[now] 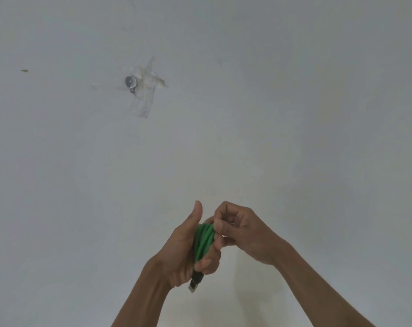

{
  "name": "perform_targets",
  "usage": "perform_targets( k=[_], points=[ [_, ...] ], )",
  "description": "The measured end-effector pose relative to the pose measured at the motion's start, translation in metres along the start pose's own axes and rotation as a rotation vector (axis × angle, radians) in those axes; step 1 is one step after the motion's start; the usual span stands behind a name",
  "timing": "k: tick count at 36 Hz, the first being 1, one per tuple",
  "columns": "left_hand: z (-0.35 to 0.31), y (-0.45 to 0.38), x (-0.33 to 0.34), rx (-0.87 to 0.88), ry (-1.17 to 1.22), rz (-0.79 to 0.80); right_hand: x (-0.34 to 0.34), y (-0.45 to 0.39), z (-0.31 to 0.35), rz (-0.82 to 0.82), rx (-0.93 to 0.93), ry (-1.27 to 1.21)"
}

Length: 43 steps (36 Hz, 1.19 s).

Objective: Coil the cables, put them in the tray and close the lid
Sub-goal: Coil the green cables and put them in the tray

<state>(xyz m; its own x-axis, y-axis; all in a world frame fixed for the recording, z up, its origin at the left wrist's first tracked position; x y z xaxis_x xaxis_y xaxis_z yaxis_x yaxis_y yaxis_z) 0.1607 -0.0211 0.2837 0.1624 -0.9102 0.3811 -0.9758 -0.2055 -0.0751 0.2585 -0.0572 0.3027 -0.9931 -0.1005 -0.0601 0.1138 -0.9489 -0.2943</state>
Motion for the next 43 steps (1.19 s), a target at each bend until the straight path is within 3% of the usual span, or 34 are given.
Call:
perform_targets(
  k=[2,6,12,19,26,33,39,43],
  points=[
    [-0.002,-0.001,-0.002,-0.016,-0.141,-0.069,-0.001,0.000,-0.001,-0.012,-0.014,0.006],
    [-0.012,-0.004,-0.007,0.021,-0.442,-0.364,-0.004,-0.002,0.000,-0.073,-0.052,0.045],
    [-0.015,-0.004,-0.008,0.104,-0.405,-0.625,-0.008,-0.009,0.005,-0.126,-0.083,0.073],
    [-0.018,0.000,-0.012,0.198,-0.423,-0.806,-0.009,-0.014,0.011,-0.103,-0.091,0.100],
    [-0.020,0.016,-0.014,0.438,-0.429,-1.092,-0.008,-0.014,0.011,-0.193,-0.076,0.227],
    [-0.016,0.018,-0.017,0.487,-0.679,-1.088,-0.006,-0.010,0.005,-0.323,-0.030,0.263],
    [-0.013,0.029,-0.038,0.465,-0.533,-1.312,0.008,-0.001,0.005,-0.365,-0.001,0.680],
    [-0.012,0.031,-0.040,0.486,-0.488,-1.351,0.017,0.005,0.012,-0.488,-0.018,0.665]
  ],
)
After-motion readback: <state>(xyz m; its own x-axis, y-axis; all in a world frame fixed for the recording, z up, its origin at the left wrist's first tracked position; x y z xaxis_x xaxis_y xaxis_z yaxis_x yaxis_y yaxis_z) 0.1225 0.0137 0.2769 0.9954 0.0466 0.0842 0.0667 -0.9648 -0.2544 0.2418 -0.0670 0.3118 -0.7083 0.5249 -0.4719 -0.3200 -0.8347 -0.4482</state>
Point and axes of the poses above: each hand's wrist, its own y-axis away from the middle knuckle, its own x-axis out of the palm, z = x × y, the point moved 6 cm from there along -y, towards the middle knuckle, and after that the axes turned 4 degrees about z, right-handed, at the moved point
